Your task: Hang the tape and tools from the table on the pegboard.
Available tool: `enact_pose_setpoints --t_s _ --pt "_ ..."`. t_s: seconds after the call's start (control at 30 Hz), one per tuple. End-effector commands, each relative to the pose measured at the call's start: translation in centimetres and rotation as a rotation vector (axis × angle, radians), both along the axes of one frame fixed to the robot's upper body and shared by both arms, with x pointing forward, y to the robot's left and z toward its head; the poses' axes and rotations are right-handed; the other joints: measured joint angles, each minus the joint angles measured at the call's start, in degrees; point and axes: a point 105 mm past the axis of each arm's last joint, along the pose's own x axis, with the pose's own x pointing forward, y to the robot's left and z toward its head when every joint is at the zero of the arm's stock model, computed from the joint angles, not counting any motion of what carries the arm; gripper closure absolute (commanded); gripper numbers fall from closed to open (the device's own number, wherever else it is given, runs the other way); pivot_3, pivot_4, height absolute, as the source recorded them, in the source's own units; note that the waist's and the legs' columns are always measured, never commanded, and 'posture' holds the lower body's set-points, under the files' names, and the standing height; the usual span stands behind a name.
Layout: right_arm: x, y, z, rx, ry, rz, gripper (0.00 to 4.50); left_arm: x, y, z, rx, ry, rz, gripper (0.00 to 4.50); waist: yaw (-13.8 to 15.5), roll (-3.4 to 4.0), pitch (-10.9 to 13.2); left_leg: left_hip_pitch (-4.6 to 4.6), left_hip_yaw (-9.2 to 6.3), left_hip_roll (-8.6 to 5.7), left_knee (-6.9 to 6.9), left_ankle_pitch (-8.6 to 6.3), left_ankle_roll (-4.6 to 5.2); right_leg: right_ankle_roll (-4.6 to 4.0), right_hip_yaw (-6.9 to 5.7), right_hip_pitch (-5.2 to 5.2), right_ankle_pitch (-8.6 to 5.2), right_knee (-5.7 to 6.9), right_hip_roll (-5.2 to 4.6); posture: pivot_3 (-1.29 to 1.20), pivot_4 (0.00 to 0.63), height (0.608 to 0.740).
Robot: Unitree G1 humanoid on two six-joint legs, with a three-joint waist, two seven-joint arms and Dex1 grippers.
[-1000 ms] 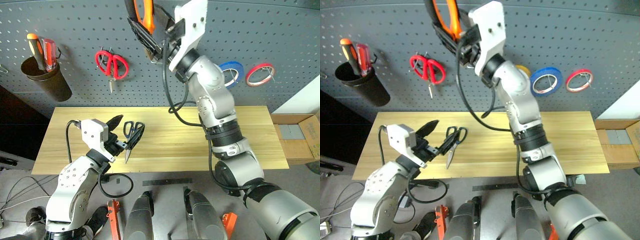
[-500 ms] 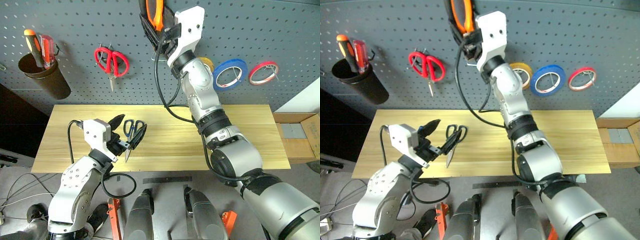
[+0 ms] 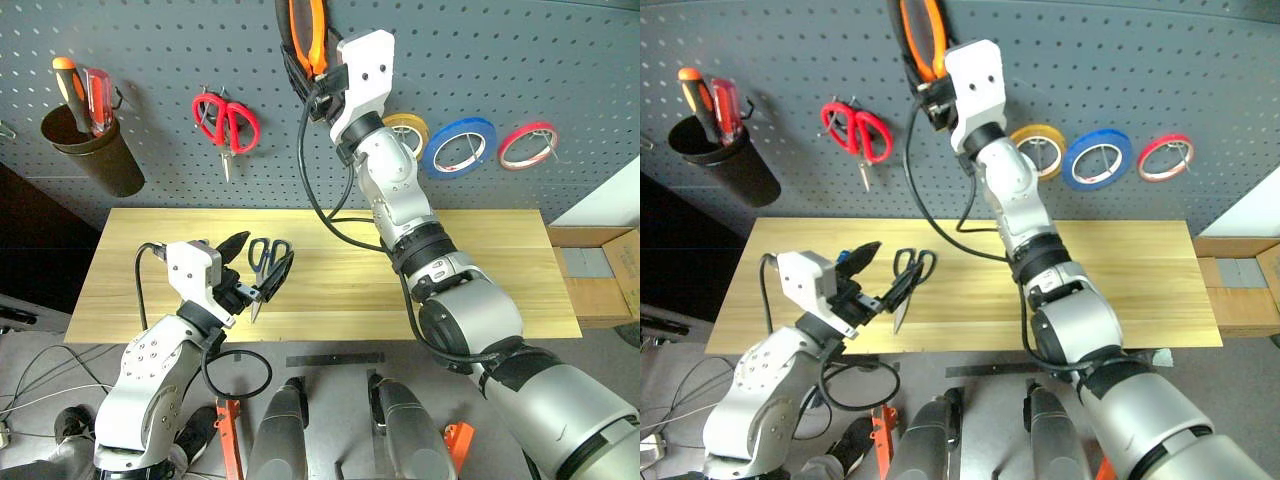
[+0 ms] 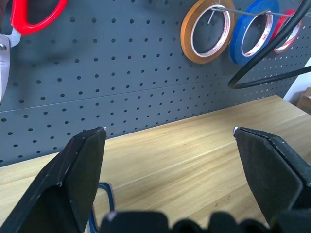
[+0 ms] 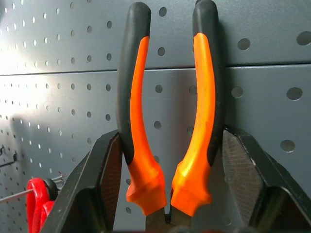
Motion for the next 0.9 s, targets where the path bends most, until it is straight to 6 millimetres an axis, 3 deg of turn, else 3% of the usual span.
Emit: enact_pose_setpoints --t_s 0.03,0.43,0.7,0.73,0.87,0.9 --pt "-0.1 -0.3 -0.1 -0.021 -0.020 -0.023 2.02 -0.7 -0.4 1.0 0.009 -0.043 -0.017 0.00 0.04 0.00 0.00 0.00 0.00 0.00 0.00 0.00 0.00 0.00 0.00 0.00 0.00 0.00 0.00 0.02 0.377 0.740" --pt "-0.6 -0.3 -1.6 -0.046 -0.059 -0.082 2.02 -0.6 -0.3 0.9 0.015 -0.039 -0.014 0.00 0.02 -0.05 0.30 -0.03 0.01 0.03 -0.14 0.00 0.00 -0.04 0.00 -0.08 -0.02 -0.02 0.00 0.02 0.379 0.740" --pt "-1.5 0.2 -1.6 -0.054 -0.059 -0.027 2.02 -0.3 -0.1 0.7 0.020 -0.035 -0.006 0.00 0.04 -0.04 0.39 -0.03 0.01 0.03 -0.19 -0.01 -0.01 -0.07 -0.02 -0.08 -0.04 -0.04 0.01 0.01 0.373 0.740" --pt "-1.6 0.2 -1.8 -0.057 -0.050 -0.017 1.31 -0.3 -0.1 0.7 0.020 -0.035 -0.005 0.00 0.05 -0.04 0.39 -0.03 0.00 0.03 -0.20 -0.01 -0.01 -0.07 -0.02 -0.09 -0.04 -0.04 0.01 0.01 0.372 0.740" --pt "-2.0 0.0 -1.8 -0.059 -0.054 -0.010 0.13 -0.1 0.0 0.7 0.021 -0.036 -0.006 0.00 0.03 -0.04 0.39 -0.03 0.00 0.04 -0.21 -0.01 -0.02 -0.07 -0.02 -0.08 -0.04 -0.03 0.01 0.01 0.371 0.740" --pt "-2.1 0.0 -1.8 -0.062 -0.053 -0.009 0.06 -0.1 0.0 0.7 0.021 -0.035 -0.006 0.00 0.02 -0.04 0.39 -0.03 0.00 0.04 -0.20 -0.01 -0.02 -0.07 -0.02 -0.08 -0.04 -0.03 0.01 0.01 0.370 0.740"
